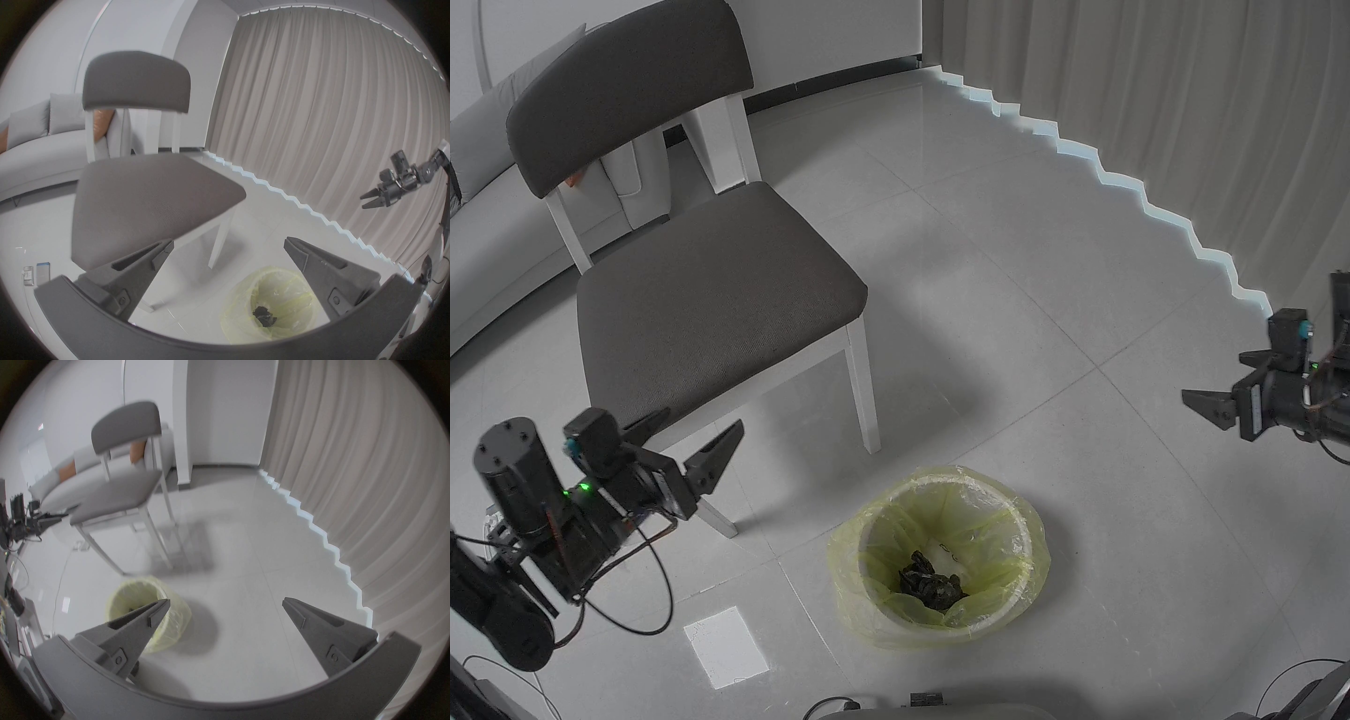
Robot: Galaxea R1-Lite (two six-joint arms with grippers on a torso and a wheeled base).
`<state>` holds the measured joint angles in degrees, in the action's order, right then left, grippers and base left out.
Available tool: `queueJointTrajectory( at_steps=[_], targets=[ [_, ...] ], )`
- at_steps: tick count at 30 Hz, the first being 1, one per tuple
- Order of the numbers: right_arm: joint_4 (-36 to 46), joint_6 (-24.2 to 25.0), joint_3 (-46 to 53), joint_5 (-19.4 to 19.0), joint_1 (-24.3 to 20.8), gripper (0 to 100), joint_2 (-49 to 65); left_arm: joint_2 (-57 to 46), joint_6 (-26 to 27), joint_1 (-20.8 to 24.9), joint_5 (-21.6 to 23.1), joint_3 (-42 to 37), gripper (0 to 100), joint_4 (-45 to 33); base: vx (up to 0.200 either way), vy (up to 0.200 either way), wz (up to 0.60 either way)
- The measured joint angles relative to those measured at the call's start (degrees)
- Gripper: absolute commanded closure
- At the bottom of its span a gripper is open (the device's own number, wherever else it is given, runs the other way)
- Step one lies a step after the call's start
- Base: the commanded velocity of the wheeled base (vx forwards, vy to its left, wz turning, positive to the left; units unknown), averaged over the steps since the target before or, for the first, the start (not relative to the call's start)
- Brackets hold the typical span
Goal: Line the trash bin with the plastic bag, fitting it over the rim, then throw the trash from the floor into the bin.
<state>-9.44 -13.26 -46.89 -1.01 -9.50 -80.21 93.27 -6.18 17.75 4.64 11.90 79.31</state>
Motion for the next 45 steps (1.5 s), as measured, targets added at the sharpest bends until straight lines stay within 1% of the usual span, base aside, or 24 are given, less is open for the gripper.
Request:
queueJointTrajectory(
  at_steps=[2, 5, 8, 14, 18, 21, 25, 28, 31, 33, 35, 38, 40, 41, 45],
  targets=[
    [-1.7, 1.9, 3.5, -0.2, -0.1, 0, 5.5, -4.8, 0.0, -0.3, -0.1, -1.0, 0, -2.4, 0.0, 0.0, 0.0],
    [-3.4, 4.5, 8.4, -0.5, 0.4, 0, 13.7, -12.7, -0.1, -0.7, -0.4, -2.1, 0, -8.2, 0.0, 0.0, 0.0],
    [-4.4, 6.9, 13.1, -0.9, 1.0, 0, 22.1, -21.7, -0.1, -1.0, -0.7, -3.0, 0, -16.3, 0.0, 0.0, 0.0],
    [-4.5, 9.4, 20.5, -2.4, 2.3, 0, 35.2, -37.7, -0.2, -2.2, -1.0, -4.1, 0, -31.3, 0.0, 0.0, 0.0],
    [-2.3, 10.9, 24.6, -4.6, 3.7, 0, 44.4, -49.2, -0.4, -4.5, -0.7, -5.2, 0, -40.6, 0.0, 0.0, 0.0],
    [0.9, 12.6, 27.0, -6.5, 4.8, 0, 51.9, -57.8, -0.9, -6.7, 0.4, -6.1, 0, -47.6, 0.0, 0.0, 0.0],
    [5.1, 15.3, 29.6, -8.5, 6.2, 0, 61.5, -68.9, -1.4, -9.8, 2.8, -7.4, 0, -57.8, 0.0, 0.0, 0.0],
    [7.8, 18.3, 31.5, -9.8, 7.2, 0, 67.4, -77.5, -1.7, -12.4, 5.2, -8.4, 0, -68.0, 0.0, 0.0, 0.0],
    [10.0, 20.8, 33.8, -11.0, 8.1, 0, 72.1, -84.1, -2.3, -14.6, 7.2, -9.3, 0, -74.8, 0.0, 0.0, 0.0],
    [10.7, 21.2, 36.1, -11.3, 8.5, 0, 74.5, -86.8, -2.3, -15.6, 8.0, -9.8, 0, -77.1, 0.0, 0.0, 0.0],
    [10.5, 20.0, 39.0, -11.3, 8.8, 0, 76.1, -88.7, -1.6, -16.3, 8.4, -10.2, 0, -77.6, 0.0, 0.0, 0.0],
    [7.8, 17.8, 42.9, -10.3, 9.1, 0, 77.7, -90.5, 0.5, -17.0, 8.2, -10.6, 0, -77.7, 0.0, 0.0, 0.0],
    [5.9, 16.7, 44.5, -7.8, 9.3, 0, 78.4, -91.3, 1.6, -17.3, 5.9, -10.8, 0, -77.1, 0.0, 0.0, 0.0],
    [5.7, 16.1, 44.9, -6.1, 9.3, 0, 78.6, -91.6, 2.1, -17.4, 3.7, -10.8, 0, -76.8, 0.0, 0.0, 0.0],
    [5.0, 14.7, 45.6, -1.5, 9.4, 0, 79.2, -92.2, 3.6, -17.6, -3.4, -10.9, 0, -77.1, 0.0, 0.0, 0.0]
  ],
)
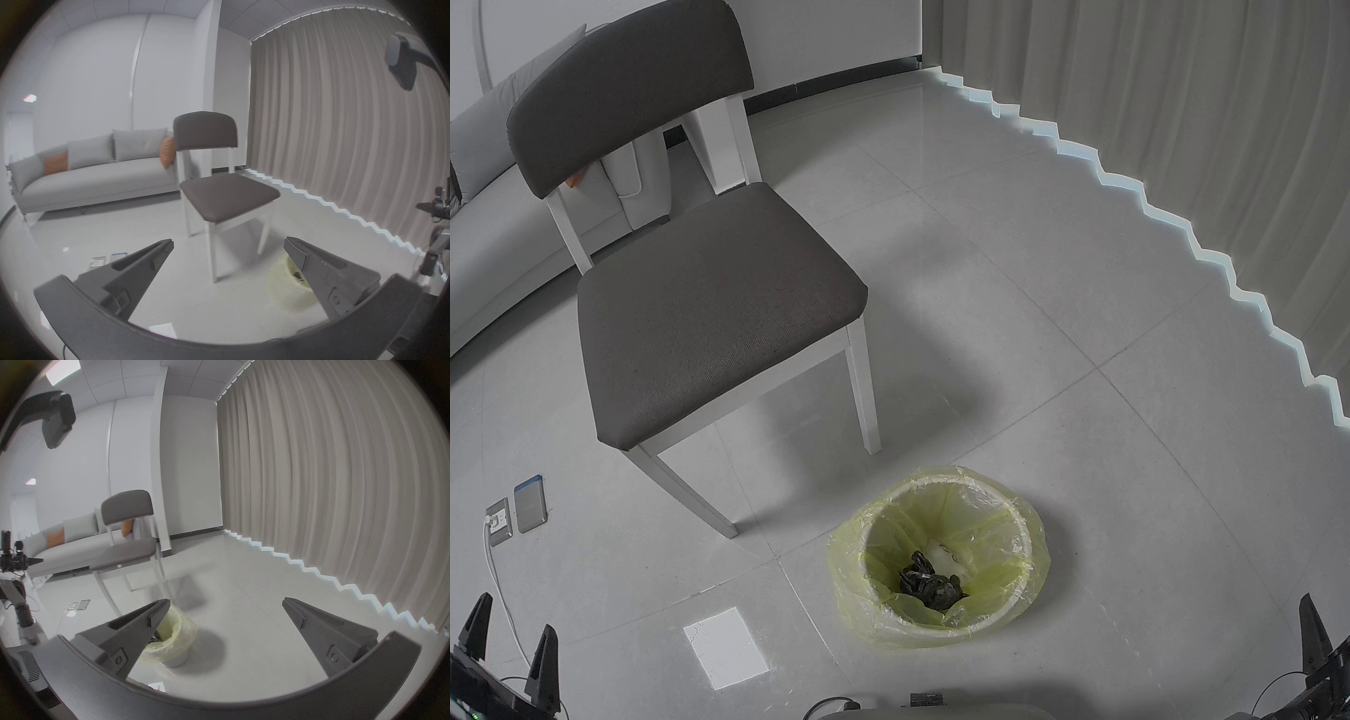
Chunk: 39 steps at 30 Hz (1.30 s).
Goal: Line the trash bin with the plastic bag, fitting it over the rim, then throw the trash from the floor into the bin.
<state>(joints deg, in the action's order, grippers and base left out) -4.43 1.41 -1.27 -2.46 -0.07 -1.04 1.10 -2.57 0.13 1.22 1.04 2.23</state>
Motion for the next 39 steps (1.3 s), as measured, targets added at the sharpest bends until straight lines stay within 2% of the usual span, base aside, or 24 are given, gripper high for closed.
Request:
queueJointTrajectory(
  at_steps=[3, 8, 13, 16, 18, 20, 25, 27, 33, 39],
  targets=[
    [-0.2, -0.6, 0.2, 1.6, 0.0, 0, 0.2, -0.2, 0.8, -0.1, -2.1, 0.0, 0, -2.1, 0.0, 0.0, 0.0],
    [-0.3, 0.1, 0.3, 1.7, 0.1, 0, 0.3, -0.4, 1.8, -0.1, -1.7, 0.0, 0, -2.0, 0.0, 0.0, 0.0],
    [-0.3, 2.3, 0.3, -3.1, 0.1, 0, 0.4, -0.5, 1.4, -0.1, -1.6, 0.0, 0, -1.9, 0.0, 0.0, 0.0],
    [-0.2, 5.9, 0.3, -6.0, 0.1, 0, 0.4, -0.5, 1.8, -0.1, -1.6, 0.0, 0, -1.9, 0.0, 0.0, 0.0],
    [-0.2, 6.4, 0.3, -6.4, 0.1, 0, 0.4, -0.5, 2.0, -0.1, -1.6, 0.0, 0, -1.9, 0.0, 0.0, 0.0],
    [-0.2, 5.3, 0.3, -6.4, 0.1, 0, 0.4, -0.5, 2.3, -0.1, -1.6, 0.0, 0, -2.0, 0.0, 0.0, 0.0],
    [-0.4, -2.0, 0.3, -4.8, 0.1, 0, 0.4, -0.5, 2.4, -0.2, -1.4, 0.0, 0, -2.0, 0.0, 0.0, 0.0],
    [-0.4, -2.3, 0.3, -4.4, 0.1, 0, 0.4, -0.5, 2.4, -0.2, -1.4, 0.0, 0, -1.9, 0.0, 0.0, 0.0],
    [-0.2, 1.7, 0.3, -3.9, 0.1, 0, 0.3, -0.5, 2.3, -0.2, -1.5, 0.0, 0, -1.9, 0.0, 0.0, 0.0],
    [1.1, -5.1, 0.3, -5.4, 0.1, 0, 0.3, -0.5, 2.4, -0.2, -1.5, 0.0, 0, -1.9, 0.0, 0.0, 0.0]
  ],
)
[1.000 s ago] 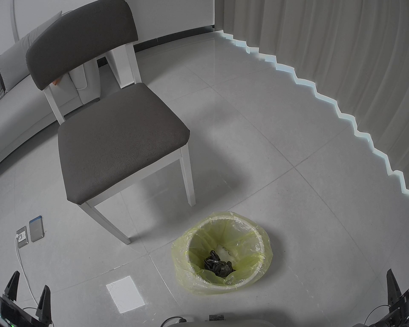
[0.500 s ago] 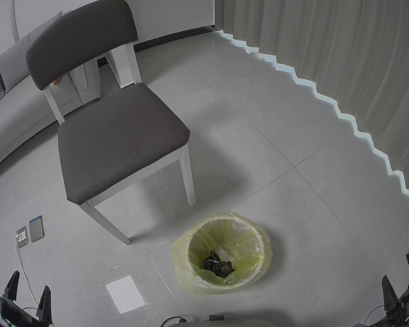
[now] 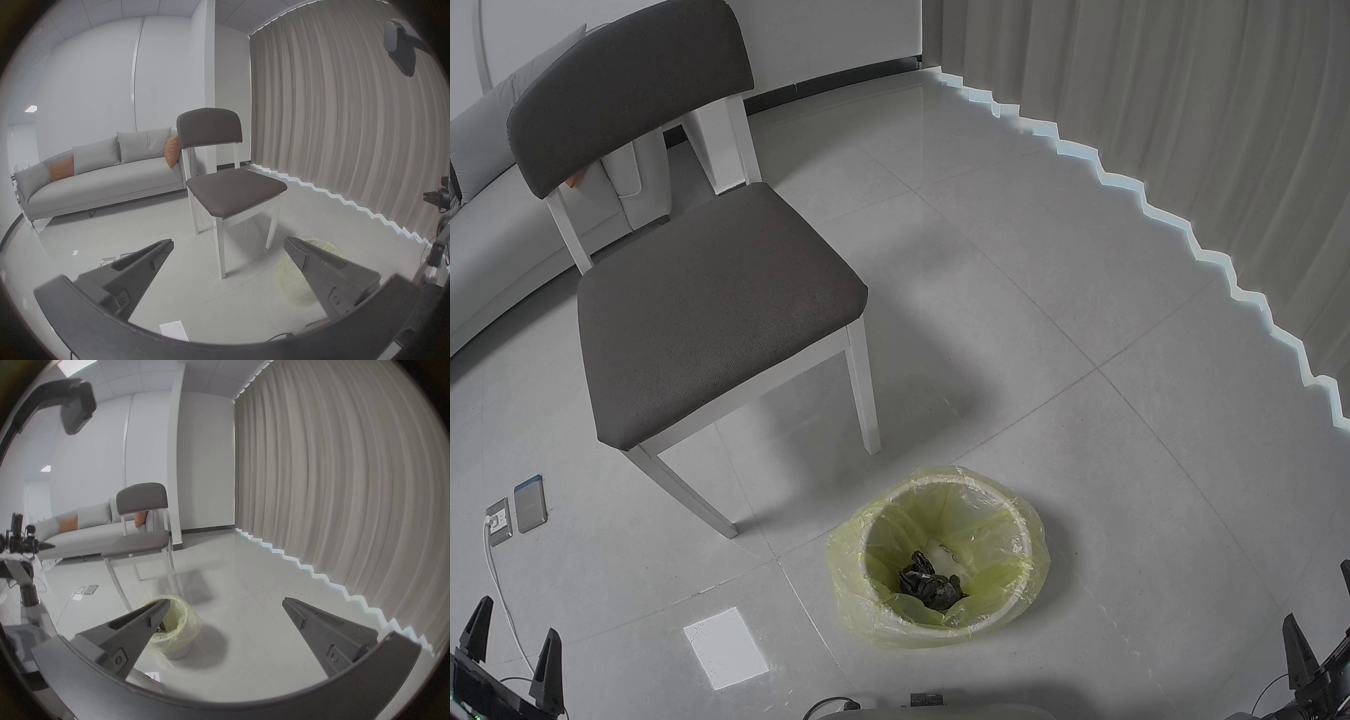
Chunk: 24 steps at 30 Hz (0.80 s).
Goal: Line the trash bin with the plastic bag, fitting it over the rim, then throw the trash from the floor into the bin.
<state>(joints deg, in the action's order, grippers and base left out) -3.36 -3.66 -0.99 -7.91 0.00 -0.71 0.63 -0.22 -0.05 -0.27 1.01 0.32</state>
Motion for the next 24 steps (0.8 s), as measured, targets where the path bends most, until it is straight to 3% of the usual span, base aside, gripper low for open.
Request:
queueJointTrajectory(
  at_steps=[3, 7, 10, 18, 24],
  targets=[
    [0.2, 0.4, 0.0, 1.2, 0.0, 0, 0.0, 0.0, 0.0, 0.0, 0.0, 0.0, 0, 0.0, 0.0, 0.0, 0.0],
    [0.1, 6.6, 0.0, 8.2, 0.0, 0, 0.0, 0.0, 0.1, 0.0, -0.1, 0.0, 0, 0.0, 0.0, 0.0, 0.0],
    [0.1, 9.1, 0.0, 10.7, 0.0, 0, 0.0, 0.0, 0.2, 0.0, -0.1, 0.0, 0, 0.0, 0.0, 0.0, 0.0],
    [0.1, 6.2, 0.0, 5.8, 0.0, 0, 0.0, 0.1, 0.0, 0.0, -0.2, 0.0, 0, 0.0, 0.0, 0.0, 0.0],
    [1.1, 4.4, 0.0, 12.4, 0.0, 0, 0.0, 0.1, 0.2, 0.0, -0.1, 0.0, 0, 0.0, 0.0, 0.0, 0.0]
  ],
)
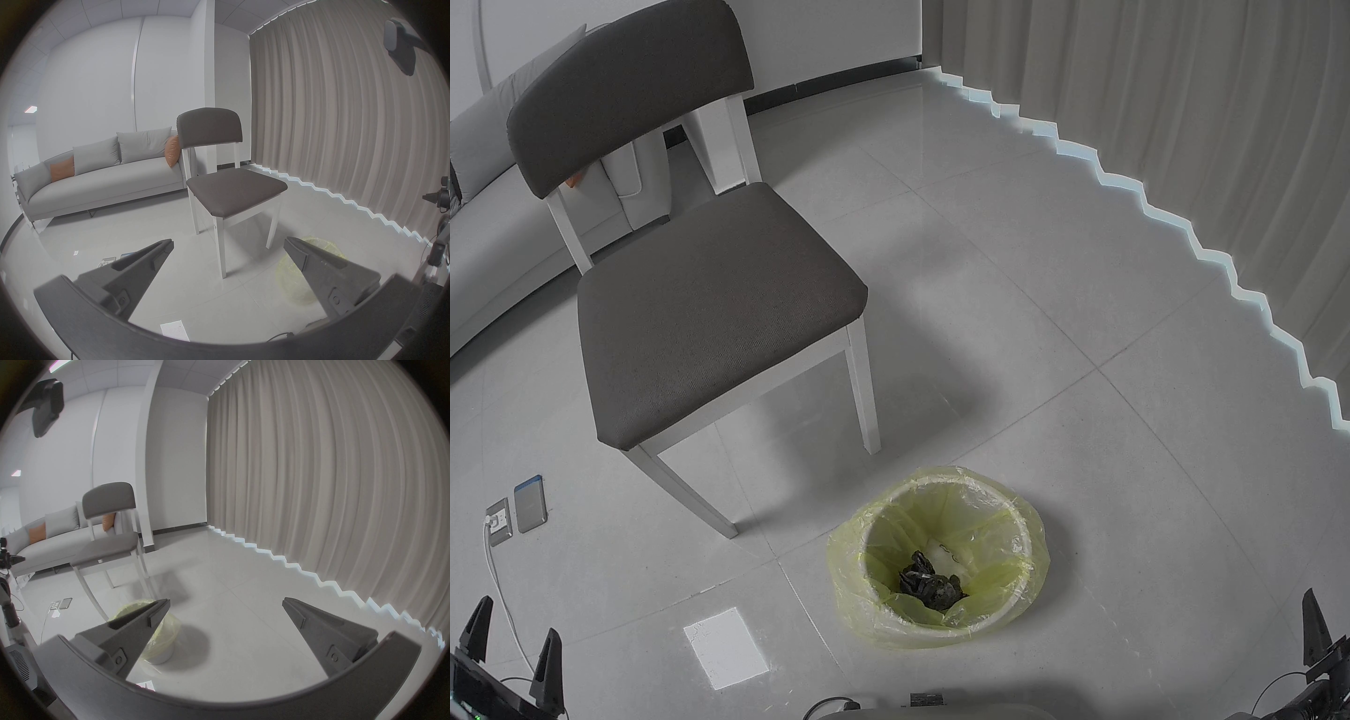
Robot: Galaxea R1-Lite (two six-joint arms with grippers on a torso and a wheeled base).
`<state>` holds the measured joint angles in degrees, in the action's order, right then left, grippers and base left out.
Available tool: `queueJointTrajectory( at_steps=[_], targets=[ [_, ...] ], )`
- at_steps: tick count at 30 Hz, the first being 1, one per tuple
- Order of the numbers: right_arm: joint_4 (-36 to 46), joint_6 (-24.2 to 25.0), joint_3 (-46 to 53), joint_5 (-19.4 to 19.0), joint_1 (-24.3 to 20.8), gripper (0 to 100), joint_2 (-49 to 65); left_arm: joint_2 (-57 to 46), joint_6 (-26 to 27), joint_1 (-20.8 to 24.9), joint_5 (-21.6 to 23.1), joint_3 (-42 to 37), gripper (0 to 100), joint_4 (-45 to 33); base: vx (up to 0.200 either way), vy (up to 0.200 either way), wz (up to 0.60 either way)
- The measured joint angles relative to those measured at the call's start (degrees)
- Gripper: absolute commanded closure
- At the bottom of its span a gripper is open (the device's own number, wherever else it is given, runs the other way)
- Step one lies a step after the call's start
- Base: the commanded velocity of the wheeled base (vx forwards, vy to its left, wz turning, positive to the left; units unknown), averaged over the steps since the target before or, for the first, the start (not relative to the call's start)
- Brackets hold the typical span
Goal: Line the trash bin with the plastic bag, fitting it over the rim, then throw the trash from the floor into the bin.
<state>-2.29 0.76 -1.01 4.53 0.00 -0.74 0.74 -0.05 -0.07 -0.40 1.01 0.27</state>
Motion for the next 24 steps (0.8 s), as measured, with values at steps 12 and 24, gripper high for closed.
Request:
queueJointTrajectory(
  at_steps=[12, 24],
  targets=[
    [2.9, 0.3, 0.0, -1.7, 0.1, 0, 0.0, 0.0, 0.2, 0.0, 0.2, 0.0, 0, 0.0, 0.0, 0.0, 0.0],
    [2.9, 0.3, 0.0, -1.8, 0.0, 0, -0.1, 0.1, 0.2, 0.0, 0.2, 0.0, 0, 0.0, 0.0, 0.0, 0.0]
  ],
)
